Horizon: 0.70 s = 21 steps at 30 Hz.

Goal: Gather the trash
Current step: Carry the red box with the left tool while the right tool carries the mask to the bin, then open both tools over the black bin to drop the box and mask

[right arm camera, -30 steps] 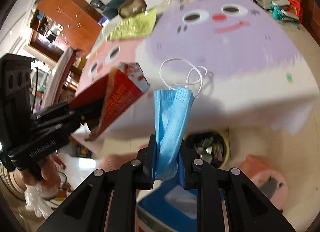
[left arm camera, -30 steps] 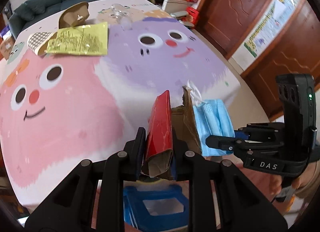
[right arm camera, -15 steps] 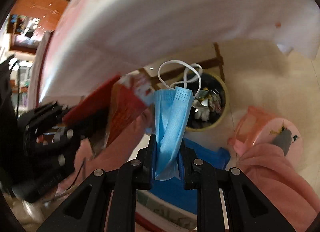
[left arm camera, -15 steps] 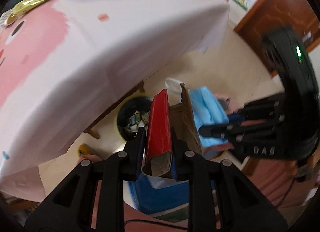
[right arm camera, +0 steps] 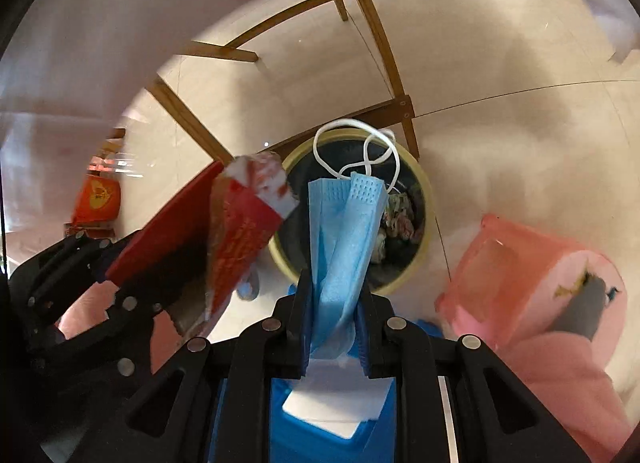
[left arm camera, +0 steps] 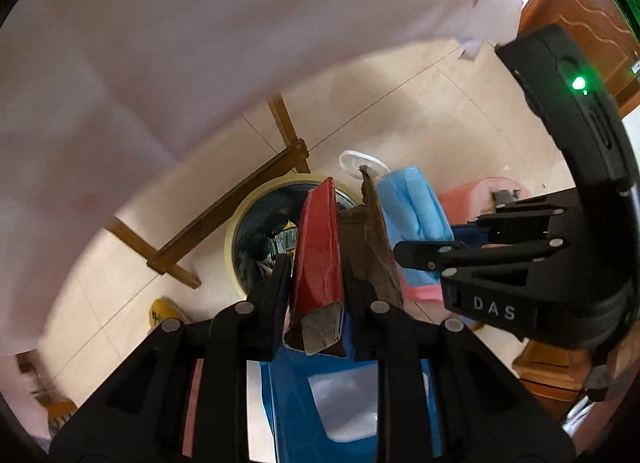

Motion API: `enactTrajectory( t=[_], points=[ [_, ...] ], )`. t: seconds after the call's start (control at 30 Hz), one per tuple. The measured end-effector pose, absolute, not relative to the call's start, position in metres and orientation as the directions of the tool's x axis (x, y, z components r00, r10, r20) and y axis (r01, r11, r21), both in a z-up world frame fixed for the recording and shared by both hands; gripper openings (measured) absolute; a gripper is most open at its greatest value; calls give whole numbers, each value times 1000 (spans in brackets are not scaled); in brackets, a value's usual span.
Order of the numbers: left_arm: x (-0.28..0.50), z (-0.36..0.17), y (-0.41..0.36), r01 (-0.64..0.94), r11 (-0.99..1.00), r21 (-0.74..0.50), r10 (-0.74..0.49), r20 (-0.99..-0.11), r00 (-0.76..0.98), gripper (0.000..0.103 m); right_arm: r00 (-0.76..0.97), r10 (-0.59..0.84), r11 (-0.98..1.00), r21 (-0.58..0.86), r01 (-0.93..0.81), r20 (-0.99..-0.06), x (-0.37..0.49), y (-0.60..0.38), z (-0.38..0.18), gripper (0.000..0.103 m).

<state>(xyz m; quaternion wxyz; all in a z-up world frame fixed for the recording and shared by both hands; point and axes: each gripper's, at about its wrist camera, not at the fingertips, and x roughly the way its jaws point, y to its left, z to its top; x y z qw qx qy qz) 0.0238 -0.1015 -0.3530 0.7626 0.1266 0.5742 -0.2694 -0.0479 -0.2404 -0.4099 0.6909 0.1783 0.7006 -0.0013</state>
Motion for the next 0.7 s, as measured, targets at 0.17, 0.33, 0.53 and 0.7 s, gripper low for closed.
enactTrajectory(
  t=[0.17,0.33,0.53,0.7],
  points=[
    [27,-401,-114,571,817,-88,-223,-960,171,19,5,240,929,231,290,-971,-41,-251,-457,18],
    [40,-425,-119,566,819,-93,-204,-970,136,19,3,258,914,246,322,-966,-38,-266,-487,19],
    [56,-440,-120,529,844,-86,-175,-977,120,29,-18,282,907,260,330,-959,-30,-269,-517,26],
    [71,-452,-118,503,860,-87,-165,-980,112,35,-12,289,900,267,346,-957,-24,-268,-527,45]
  ],
)
